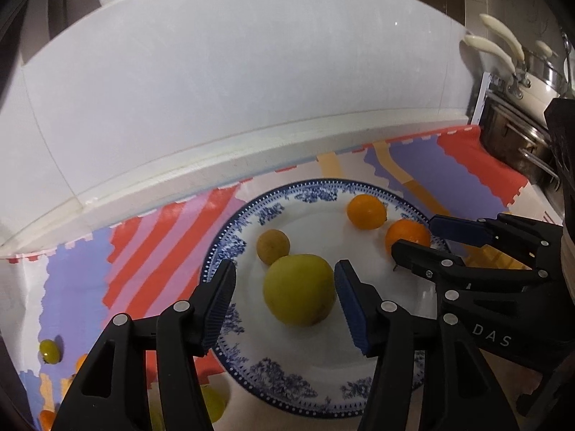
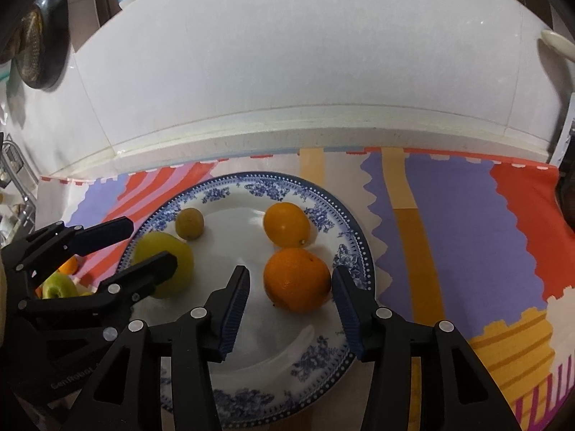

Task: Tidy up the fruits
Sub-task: 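Open both tools to release the fruits onto the plate and withdraw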

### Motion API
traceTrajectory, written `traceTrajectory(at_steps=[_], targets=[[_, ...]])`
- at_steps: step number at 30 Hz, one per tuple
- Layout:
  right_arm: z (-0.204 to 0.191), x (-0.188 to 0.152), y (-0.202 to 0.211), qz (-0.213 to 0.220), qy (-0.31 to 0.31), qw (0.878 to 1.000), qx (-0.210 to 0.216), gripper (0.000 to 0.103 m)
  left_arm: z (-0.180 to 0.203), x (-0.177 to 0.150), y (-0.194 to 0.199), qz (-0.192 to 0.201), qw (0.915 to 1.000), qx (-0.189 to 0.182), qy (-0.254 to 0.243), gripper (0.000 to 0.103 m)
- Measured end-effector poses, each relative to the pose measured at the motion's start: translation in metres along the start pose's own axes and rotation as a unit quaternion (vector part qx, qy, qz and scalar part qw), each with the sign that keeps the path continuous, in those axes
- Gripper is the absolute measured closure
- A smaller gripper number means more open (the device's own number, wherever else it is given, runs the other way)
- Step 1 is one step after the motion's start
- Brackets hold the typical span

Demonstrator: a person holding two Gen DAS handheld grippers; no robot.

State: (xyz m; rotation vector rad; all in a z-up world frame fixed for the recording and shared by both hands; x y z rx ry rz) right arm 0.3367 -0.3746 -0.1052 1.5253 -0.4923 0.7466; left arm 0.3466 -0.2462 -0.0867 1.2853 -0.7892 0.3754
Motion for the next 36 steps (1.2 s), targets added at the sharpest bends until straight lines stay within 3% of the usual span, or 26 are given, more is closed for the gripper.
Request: traceTrajectory(at_steps=[12,20,36], targets=[[-0.016,0.0,0.05,0.037,0.002,0.999,-0.015,0.048,-0.007,-0.002,0.059,0.05,0.9986,0.004,0.015,0.039],[-0.036,-0.004,0.082,0.059,0.005,0.998,-0.012,0.047,-0.019,-0.014,0.105,0.079,0.996,0.012,0.039,0.026],[-0.096,-0.011,0.142,0.109,0.03,0.993,0.012,0.036,-0.058,-0.039,0.201,0.156,0.9836,0.048,0.077,0.01]])
Point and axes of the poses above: each gripper's, at about its wrist camera, not at the fingertips, and y roughly against the way its jaws point, z to its right, x to its top, the point moved 2 cm from there along -y, roughly the way its jaws point, and after that the axes turned 10 degrees about y, right-handed, at the moved point
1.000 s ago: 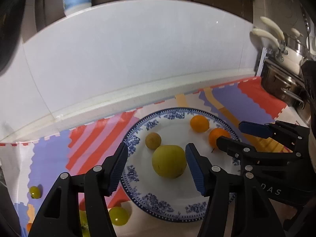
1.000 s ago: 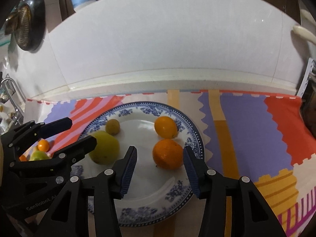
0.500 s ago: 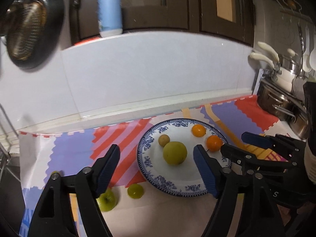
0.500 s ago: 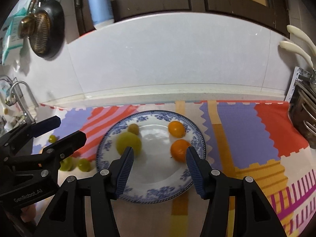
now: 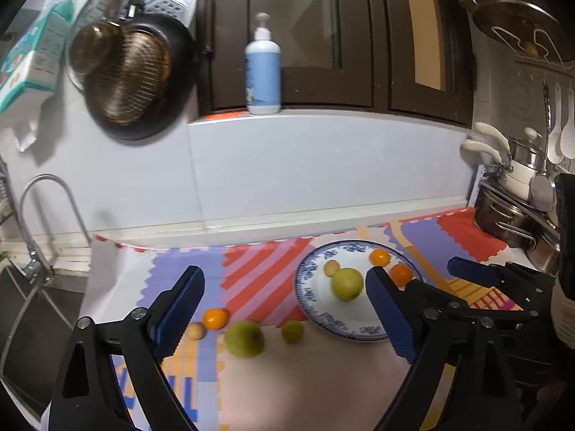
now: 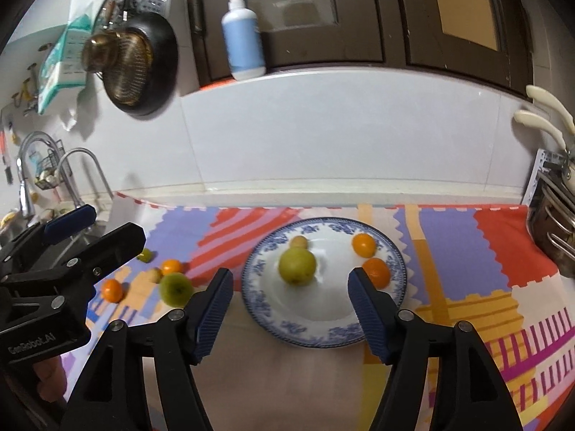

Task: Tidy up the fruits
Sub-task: 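Open both tools to release the fruits onto the plate and withdraw, then move the left tool to an orange while the right tool approaches a green apple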

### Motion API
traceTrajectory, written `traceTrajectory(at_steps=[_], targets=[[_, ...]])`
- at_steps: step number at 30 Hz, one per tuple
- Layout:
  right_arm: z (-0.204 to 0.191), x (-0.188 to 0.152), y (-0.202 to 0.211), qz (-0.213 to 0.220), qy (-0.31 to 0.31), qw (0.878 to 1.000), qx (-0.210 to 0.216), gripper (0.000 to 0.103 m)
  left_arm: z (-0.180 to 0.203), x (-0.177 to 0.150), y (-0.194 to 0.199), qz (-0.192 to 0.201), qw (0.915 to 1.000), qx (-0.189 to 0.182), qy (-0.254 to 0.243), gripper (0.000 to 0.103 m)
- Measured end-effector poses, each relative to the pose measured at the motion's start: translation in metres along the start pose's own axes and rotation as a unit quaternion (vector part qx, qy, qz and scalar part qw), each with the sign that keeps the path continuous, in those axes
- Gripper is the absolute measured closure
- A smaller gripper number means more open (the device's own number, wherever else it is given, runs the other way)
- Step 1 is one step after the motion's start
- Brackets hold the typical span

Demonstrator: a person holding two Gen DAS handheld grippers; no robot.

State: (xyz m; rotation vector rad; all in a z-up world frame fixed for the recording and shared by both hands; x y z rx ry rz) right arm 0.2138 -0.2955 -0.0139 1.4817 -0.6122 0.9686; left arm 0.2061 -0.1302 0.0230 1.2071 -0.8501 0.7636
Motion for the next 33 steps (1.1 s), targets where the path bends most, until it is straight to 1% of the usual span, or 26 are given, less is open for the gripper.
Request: traceTrajectory(at_steps=[3,9,12,18,23,26,33], targets=[[-0.012,0.003,0.011,0.011,0.002,1.0,0.001,0.036,-0.012,0.0,0.013,0.009,0.9999,0.01,0.007,0.006],[-0.036,0.007,0.023,0.028,0.014,1.0,-0.004,0.036,-0.037,-0.005,0.033,0.02,0.9994,0.028,0.011,0.005],[-0.048,0.006,0.026,0.037,0.017,0.999,-0.009,0.036,-0.051,-0.008,0.042,0.024,0.9988,0.042,0.012,0.004],[-0.076,0.005,0.025,0.041,0.031,0.999,-0.002,0.036,-0.075,-0.013,0.053,0.025,0.9978,0.06,0.016,0.004],[-0.1,0.004,0.02,0.038,0.041,0.998,0.014,0.036,-0.097,-0.02,0.06,0.025,0.9967,0.075,0.018,0.004],[-0.114,0.003,0.015,0.034,0.049,0.998,0.02,0.036,-0.109,-0.026,0.063,0.026,0.996,0.085,0.01,0.004],[-0.139,0.001,0.006,0.028,0.078,0.996,0.018,0.036,-0.13,-0.041,0.065,0.023,0.9941,0.105,-0.008,0.004]])
Point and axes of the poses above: each gripper's, at about its wrist camera, not at the fingertips, and y roughly against the way its jaws point, z to its right, x to its top, the point moved 2 cm from there along -y, roughly the way its jaws point, and after that the axes turned 10 degrees about y, right-handed, at the moved point
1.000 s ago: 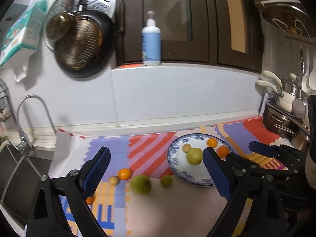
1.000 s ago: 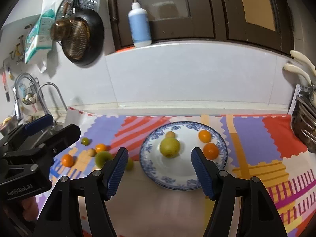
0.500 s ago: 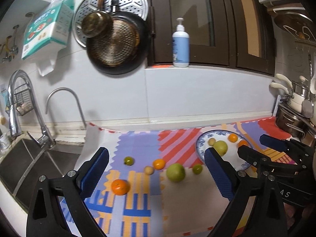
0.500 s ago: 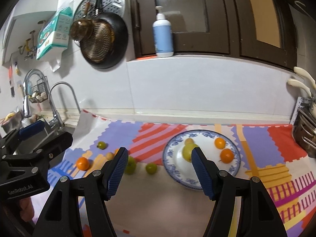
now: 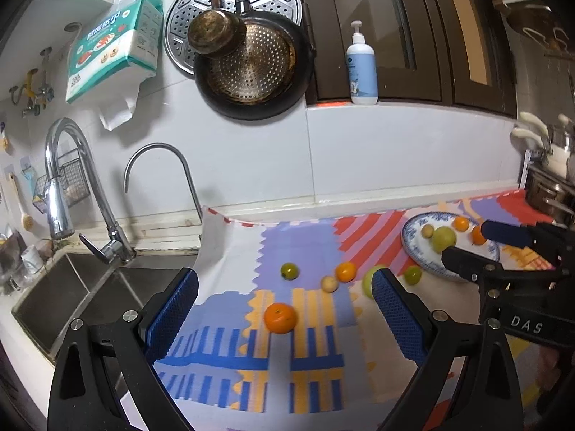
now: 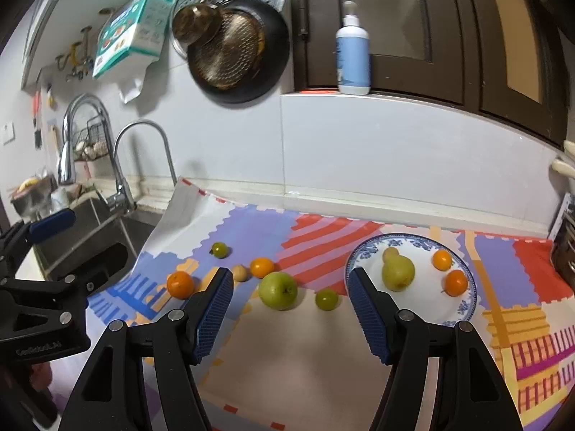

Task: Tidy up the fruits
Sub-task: 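Move the left tool to an orange while the right tool approaches a green apple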

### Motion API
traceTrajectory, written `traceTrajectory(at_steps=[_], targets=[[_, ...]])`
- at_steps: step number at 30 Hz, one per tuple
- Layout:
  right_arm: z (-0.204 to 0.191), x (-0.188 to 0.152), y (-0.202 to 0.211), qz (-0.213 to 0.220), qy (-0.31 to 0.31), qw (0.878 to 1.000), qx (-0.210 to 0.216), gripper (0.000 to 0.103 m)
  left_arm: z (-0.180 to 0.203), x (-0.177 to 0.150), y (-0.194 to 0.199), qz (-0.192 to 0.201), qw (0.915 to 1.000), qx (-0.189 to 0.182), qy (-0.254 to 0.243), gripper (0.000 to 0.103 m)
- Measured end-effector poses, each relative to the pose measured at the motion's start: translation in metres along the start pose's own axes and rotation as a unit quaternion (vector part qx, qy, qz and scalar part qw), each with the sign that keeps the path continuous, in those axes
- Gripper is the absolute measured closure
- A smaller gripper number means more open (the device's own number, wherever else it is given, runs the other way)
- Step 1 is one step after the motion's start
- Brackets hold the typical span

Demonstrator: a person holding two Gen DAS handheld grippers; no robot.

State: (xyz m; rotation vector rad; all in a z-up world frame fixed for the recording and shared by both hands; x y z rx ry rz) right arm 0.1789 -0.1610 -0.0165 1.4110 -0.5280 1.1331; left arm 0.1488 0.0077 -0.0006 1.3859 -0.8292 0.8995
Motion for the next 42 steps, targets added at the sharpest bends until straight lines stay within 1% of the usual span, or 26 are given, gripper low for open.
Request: traceTrajectory(at_steps=[3,7,11,17,23,30,36,38,42], targets=[[-0.007,-0.001,-0.008,-0.009,0.008,1.0,0.006,0.036,-0.006,-0.005,-0.008,-0.012,0.9999,-0.002,-0.001,0.004],[-0.015,-0.003,-0.021,-0.023,0.016,1.0,0.015,0.036,-0.013,-0.011,-0.021,-0.024,0.9997,0.009,0.0,0.005],[-0.02,-0.004,-0.037,-0.038,0.02,0.999,0.025,0.036,-0.018,-0.016,-0.038,-0.045,0.9989,0.014,0.006,0.005],[-0.017,-0.009,-0.066,-0.063,0.019,0.997,0.034,0.036,-0.02,-0.023,-0.065,-0.071,0.9973,0.018,0.008,0.005],[-0.013,-0.018,-0.1,-0.097,0.006,0.994,0.053,0.036,-0.022,-0.032,-0.091,-0.1,0.9947,0.021,0.017,0.01],[-0.01,-0.024,-0.125,-0.114,0.005,0.992,0.056,0.036,-0.023,-0.038,-0.115,-0.124,0.9918,0.018,0.024,0.012],[-0.008,-0.027,-0.142,-0.125,0.005,0.99,0.057,0.036,-0.023,-0.044,-0.132,-0.146,0.9886,0.014,0.032,0.02],[-0.007,-0.029,-0.148,-0.129,0.0,0.99,0.063,0.036,-0.023,-0.046,-0.137,-0.153,0.9875,0.014,0.033,0.022],[-0.006,-0.032,-0.156,-0.135,-0.002,0.989,0.066,0.036,-0.024,-0.049,-0.147,-0.167,0.9852,0.01,0.037,0.032]])
Point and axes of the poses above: each gripper's, at about its wrist camera, not at the fingertips, and y roughly against the way its jaws point, z to its right, x to its top, the point moved 2 cm from there along -y, roughly the way its jaws point, and after that the axes turned 10 degrees about y, right-handed, at the moved point
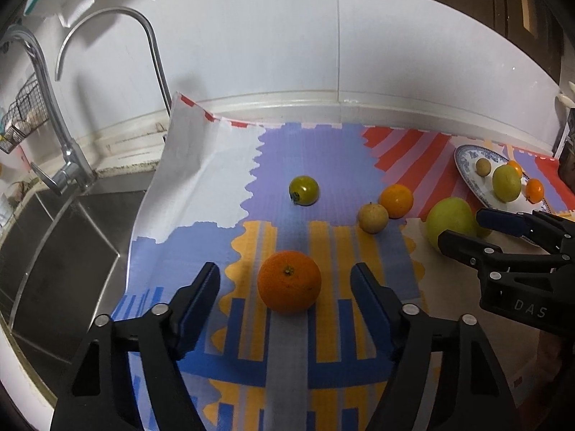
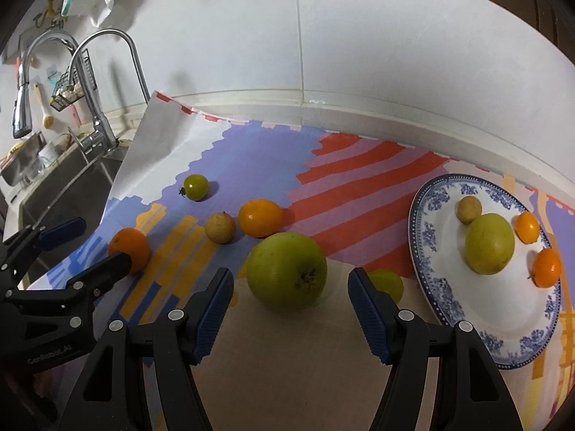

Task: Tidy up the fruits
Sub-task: 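Move the left tool to an orange while the right tool approaches a green apple, then close the left tool on the orange while the right tool grasps the green apple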

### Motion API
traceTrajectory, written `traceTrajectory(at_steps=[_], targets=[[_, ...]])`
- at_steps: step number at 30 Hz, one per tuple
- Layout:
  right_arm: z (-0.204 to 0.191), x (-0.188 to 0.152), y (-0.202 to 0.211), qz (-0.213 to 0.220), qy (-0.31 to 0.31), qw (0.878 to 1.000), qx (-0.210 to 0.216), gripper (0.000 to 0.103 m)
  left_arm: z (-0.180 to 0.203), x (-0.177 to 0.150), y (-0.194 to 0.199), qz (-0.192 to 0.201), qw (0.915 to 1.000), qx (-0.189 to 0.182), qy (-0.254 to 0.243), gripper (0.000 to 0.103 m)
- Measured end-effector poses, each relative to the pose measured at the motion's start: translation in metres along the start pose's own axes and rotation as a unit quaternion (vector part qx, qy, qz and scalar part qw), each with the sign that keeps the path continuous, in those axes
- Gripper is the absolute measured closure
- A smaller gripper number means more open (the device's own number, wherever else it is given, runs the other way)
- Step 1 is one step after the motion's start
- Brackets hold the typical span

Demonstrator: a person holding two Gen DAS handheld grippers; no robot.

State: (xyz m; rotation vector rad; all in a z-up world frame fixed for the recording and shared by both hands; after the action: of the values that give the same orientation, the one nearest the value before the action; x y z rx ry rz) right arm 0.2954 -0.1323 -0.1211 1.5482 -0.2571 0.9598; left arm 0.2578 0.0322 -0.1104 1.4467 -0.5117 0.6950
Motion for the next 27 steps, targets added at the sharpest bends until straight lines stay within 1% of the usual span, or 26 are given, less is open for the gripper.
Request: traceTrajectory(at_steps=[3,9,12,15,16,17,23,27], targets=[[0.002,-0.001,-0.007,-0.006,-0.005,1.0,0.007,0.036,0.0,0.0,-0.005,-0.009,0.9999,-0.01,0.006,0.038],[0.002,0.0,-0.012,-0.007,-0.006,1.0,0.01,0.037,0.0,0.0,-0.013,-0.024,0.9995,-0.018,0.01,0.053],[0.003,0.001,-0.013,-0.007,-0.006,1.0,0.011,0.042,0.001,-0.001,-0.015,-0.026,0.9995,-0.017,0.009,0.054],[0.003,0.001,-0.015,-0.008,-0.004,1.0,0.011,0.044,0.0,-0.002,-0.017,-0.027,0.9995,-0.011,0.01,0.059],[0.003,0.001,-0.016,-0.008,-0.005,1.0,0.014,0.048,0.0,-0.002,-0.017,-0.027,0.9995,-0.01,0.01,0.061],[0.002,0.001,-0.016,-0.007,-0.006,1.0,0.018,0.051,-0.001,-0.001,-0.017,-0.027,0.9995,-0.011,0.011,0.061],[0.0,0.002,-0.016,-0.007,0.002,1.0,0.011,0.051,-0.003,-0.001,-0.017,-0.028,0.9994,-0.018,0.013,0.062],[0.0,0.002,-0.012,-0.003,-0.002,1.0,0.013,0.052,0.0,0.0,-0.012,-0.021,0.9996,-0.019,0.009,0.062]])
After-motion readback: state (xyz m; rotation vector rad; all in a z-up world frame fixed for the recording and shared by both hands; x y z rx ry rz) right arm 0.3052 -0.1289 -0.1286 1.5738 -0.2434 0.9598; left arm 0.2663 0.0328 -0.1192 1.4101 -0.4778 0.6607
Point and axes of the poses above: each gripper's, at about its wrist camera, not at the fingertips, and y roughly against the way its jaws point, z to its right, x to its top, the point moved 2 cm from there along -y, roughly the way its jaws point, and after that the axes turned 10 degrees about y, right-handed, at the moved point
